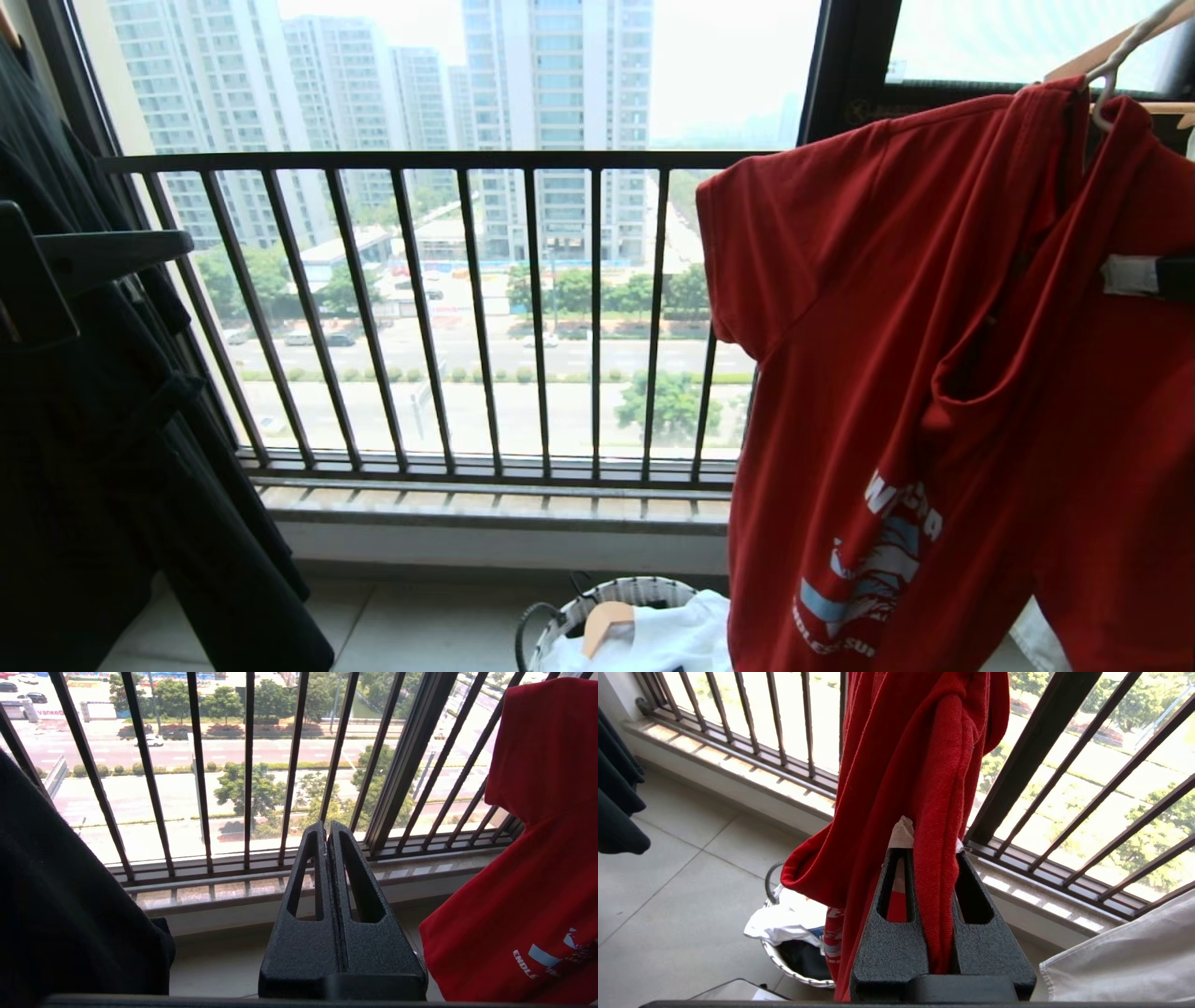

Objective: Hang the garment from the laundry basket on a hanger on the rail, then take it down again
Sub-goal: Hang the clothes rack on the clothesline

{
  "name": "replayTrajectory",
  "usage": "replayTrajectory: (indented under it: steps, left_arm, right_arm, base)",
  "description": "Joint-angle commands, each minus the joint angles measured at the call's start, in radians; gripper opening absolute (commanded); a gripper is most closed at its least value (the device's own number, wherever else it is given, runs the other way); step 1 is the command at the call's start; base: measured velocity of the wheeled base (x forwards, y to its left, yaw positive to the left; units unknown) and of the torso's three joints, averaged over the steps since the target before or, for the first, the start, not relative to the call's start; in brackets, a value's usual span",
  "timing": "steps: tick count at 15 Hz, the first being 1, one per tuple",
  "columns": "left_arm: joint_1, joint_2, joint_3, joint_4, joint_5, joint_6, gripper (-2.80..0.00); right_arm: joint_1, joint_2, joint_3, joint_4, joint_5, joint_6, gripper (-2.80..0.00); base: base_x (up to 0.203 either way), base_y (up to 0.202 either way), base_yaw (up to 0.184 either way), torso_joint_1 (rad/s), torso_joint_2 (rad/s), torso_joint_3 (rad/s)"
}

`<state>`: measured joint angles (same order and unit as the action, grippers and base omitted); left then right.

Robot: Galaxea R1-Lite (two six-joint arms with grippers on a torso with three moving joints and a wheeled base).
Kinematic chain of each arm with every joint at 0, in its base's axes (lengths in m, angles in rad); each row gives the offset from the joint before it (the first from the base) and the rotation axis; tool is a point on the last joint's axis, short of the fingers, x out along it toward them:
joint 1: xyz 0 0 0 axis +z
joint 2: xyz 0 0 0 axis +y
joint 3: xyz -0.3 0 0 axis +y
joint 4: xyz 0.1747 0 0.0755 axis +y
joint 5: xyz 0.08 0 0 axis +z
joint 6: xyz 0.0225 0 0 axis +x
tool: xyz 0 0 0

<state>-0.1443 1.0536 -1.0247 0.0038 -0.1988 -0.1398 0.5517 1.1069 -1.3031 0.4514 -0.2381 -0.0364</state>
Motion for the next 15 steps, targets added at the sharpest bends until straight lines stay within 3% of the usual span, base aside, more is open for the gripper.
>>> replayTrajectory:
  steps: [1,15]
  left_arm:
    - [0.002,0.003,0.004,-0.004,-0.006,0.000,-2.80]
    - [0.000,-0.102,-0.038,0.002,-0.080,-0.006,-2.80]
  right_arm:
    - [0.000,-0.021,0.025,-0.002,-0.008,0.001,-2.80]
    - [-0.047,-0.135,0.147,-0.001,-0.013,-0.001,-2.80]
  base:
    - [0.000,0.000,0.000,0.191,-0.50,-0.307]
    - [0.000,0.000,0.000,0.234,-0.55,-0.311]
